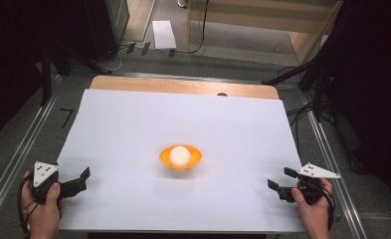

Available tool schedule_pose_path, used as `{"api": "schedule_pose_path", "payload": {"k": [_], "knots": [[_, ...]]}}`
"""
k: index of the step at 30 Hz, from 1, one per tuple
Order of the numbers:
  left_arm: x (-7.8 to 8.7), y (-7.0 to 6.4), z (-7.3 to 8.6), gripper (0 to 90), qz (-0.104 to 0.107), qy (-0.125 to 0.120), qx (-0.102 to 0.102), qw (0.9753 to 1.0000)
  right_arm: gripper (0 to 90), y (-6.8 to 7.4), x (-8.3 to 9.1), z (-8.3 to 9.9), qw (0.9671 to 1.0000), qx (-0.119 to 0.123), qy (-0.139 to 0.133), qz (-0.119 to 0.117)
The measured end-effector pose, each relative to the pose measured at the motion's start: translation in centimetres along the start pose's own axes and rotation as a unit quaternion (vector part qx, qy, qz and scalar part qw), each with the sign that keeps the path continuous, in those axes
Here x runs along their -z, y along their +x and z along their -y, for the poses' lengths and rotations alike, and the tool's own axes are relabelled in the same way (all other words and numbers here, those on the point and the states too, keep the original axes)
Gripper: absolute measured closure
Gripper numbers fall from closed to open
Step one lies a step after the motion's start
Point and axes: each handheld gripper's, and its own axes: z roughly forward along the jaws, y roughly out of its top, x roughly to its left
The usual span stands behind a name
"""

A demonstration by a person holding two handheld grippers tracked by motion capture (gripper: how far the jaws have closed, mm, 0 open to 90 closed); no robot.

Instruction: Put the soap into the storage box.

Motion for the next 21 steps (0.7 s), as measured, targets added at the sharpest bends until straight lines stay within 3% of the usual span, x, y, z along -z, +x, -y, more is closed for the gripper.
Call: {"api": "schedule_pose_path", "payload": {"k": [6, 11, 13, 21], "knots": [[0.0, 0.1, 0.0, 0.0, 0.003, -0.001, 0.002, 1.0, 14.2, -0.1, 0.8, 1.6, 0.9992, -0.008, -0.031, 0.024], [0.0, 0.1, 0.0, 0.0, 0.004, -0.001, 0.003, 1.0, 14.3, -0.5, 1.4, 2.2, 0.9962, -0.029, -0.075, 0.033], [0.0, 0.1, 0.0, 0.0, 0.004, -0.001, 0.002, 1.0, 14.3, -0.6, 1.2, 2.2, 0.9962, -0.034, -0.071, 0.037], [0.0, 0.1, 0.0, 0.0, 0.005, 0.0, 0.001, 1.0, 13.7, 0.1, 0.8, 2.0, 0.9974, -0.009, -0.052, 0.048]]}}
